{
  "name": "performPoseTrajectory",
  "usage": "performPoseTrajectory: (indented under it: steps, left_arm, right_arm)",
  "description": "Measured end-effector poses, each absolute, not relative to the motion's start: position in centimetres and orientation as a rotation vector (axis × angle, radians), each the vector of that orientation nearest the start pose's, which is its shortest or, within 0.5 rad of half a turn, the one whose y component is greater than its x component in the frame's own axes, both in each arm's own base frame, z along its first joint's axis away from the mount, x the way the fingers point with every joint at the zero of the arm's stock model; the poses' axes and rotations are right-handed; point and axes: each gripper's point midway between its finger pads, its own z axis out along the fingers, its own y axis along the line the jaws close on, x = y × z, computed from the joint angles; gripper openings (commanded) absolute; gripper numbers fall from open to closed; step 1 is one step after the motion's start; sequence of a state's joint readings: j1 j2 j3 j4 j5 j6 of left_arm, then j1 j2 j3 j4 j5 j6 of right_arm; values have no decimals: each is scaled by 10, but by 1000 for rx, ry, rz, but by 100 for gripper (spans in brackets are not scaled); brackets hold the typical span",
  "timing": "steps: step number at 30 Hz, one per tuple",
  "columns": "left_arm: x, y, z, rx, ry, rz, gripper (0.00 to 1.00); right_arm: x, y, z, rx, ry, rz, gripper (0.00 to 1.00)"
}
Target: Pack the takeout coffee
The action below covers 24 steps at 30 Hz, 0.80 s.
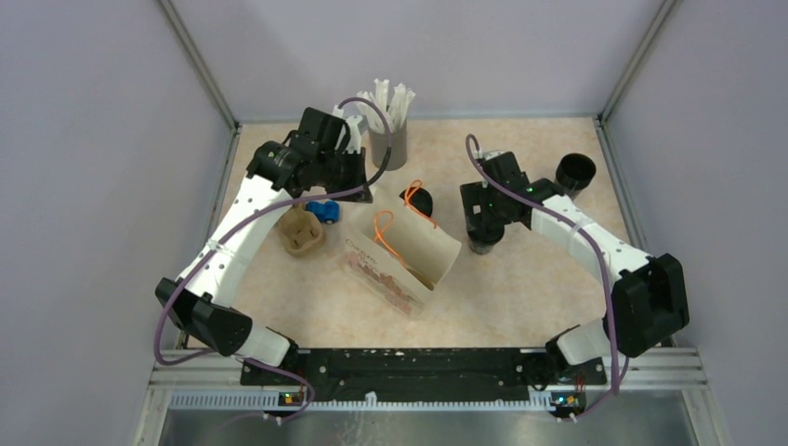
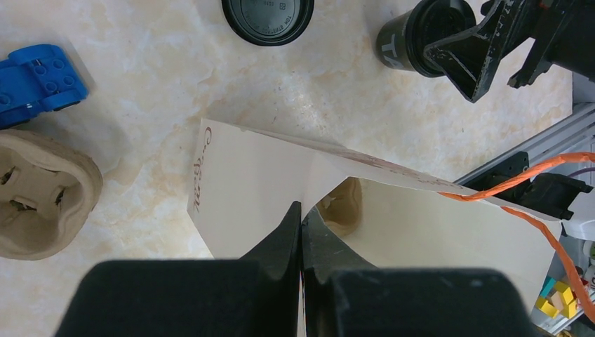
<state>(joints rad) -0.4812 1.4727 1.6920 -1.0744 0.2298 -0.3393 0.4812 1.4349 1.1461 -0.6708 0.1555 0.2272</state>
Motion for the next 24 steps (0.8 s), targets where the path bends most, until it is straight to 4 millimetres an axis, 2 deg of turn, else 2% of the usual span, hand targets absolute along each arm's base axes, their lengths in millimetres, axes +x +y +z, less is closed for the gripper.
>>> performPoseTrajectory:
  steps: [7, 19, 24]
  left_arm:
    - [284, -208, 281, 279, 2484, -639, 2]
    - [284, -208, 281, 275, 2485, -640, 2]
    - [285, -208, 281, 272, 2485, -639, 2]
  right_arm:
    - [318, 146, 129, -272, 2509, 83, 88]
    - [321, 145, 121, -286, 2524, 66, 75]
    - [323, 147, 121, -286, 2511, 70, 78]
